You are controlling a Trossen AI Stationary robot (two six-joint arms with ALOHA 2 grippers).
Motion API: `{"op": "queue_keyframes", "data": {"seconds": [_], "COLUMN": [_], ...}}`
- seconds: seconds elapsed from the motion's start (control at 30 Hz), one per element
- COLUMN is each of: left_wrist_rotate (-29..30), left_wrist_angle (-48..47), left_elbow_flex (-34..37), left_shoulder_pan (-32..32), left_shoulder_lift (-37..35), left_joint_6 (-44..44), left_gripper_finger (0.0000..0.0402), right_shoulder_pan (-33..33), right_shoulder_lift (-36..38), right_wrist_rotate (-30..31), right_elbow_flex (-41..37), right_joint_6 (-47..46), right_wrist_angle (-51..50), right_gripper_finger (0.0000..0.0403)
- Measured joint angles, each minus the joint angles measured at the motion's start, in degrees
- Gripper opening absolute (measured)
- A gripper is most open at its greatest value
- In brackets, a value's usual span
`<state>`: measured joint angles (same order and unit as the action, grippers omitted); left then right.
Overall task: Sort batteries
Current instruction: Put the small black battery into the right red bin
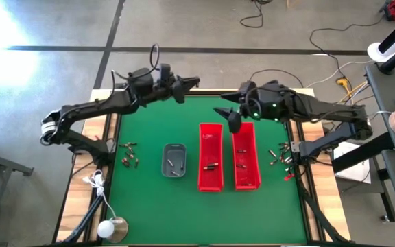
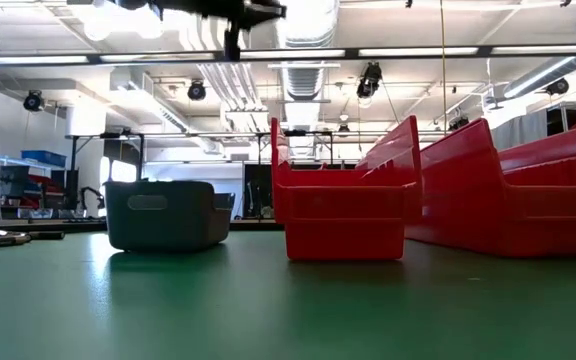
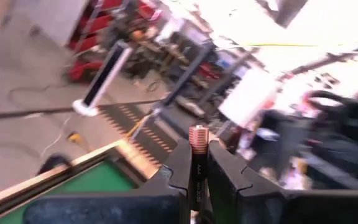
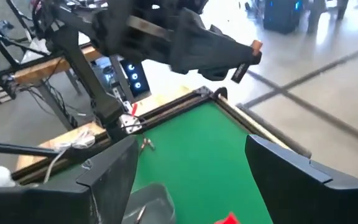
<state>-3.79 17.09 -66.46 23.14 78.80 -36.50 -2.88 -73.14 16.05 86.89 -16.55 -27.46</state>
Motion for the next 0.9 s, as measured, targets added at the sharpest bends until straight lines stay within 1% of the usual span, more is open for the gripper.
{"op": "queue_keyframes", "data": {"seconds": [0.1, 0.17, 0.23, 0.3, 0.43, 0.6, 0.77, 0.9], "left_wrist_rotate": [-0.1, -0.2, -0.4, -0.4, -0.3, -0.4, -0.3, -1.3], "left_wrist_angle": [-0.1, 0.1, -1.0, -1.3, -1.9, -2.2, -1.9, -0.3], "left_elbow_flex": [-3.2, -5.7, -7.9, -9.8, -11.5, -10.8, -10.6, -11.3], "left_shoulder_pan": [-3.5, -5.8, -7.1, -8.0, -8.5, -8.8, -10.7, -11.9], "left_shoulder_lift": [0.0, 0.5, 0.7, 1.2, 1.2, 1.4, 3.6, 5.4], "left_joint_6": [6.1, 9.7, 11.3, 12.7, 13.5, 13.8, 13.1, 13.1], "left_gripper_finger": [0.001, 0.001, 0.001, 0.001, 0.0012, 0.0012, 0.0013, 0.0013], "right_shoulder_pan": [-0.7, -1.7, -2.4, -2.5, -2.4, -2.4, -2.4, -2.6], "right_shoulder_lift": [-1.4, -2.0, -2.4, -2.5, -1.9, -1.2, -1.5, -2.0], "right_wrist_rotate": [-0.6, -3.5, -5.7, -6.0, -6.2, -6.2, -6.0, -6.2], "right_elbow_flex": [0.0, 0.0, 0.0, 0.0, 0.0, 0.0, 0.0, 0.0], "right_joint_6": [1.6, 0.9, -0.4, -0.7, -0.4, -0.9, -1.0, -2.4], "right_wrist_angle": [5.0, 8.2, 10.5, 11.6, 12.8, 13.3, 13.2, 11.8], "right_gripper_finger": [0.0286, 0.0288, 0.0289, 0.029, 0.028, 0.0255, 0.0234, 0.0229]}}
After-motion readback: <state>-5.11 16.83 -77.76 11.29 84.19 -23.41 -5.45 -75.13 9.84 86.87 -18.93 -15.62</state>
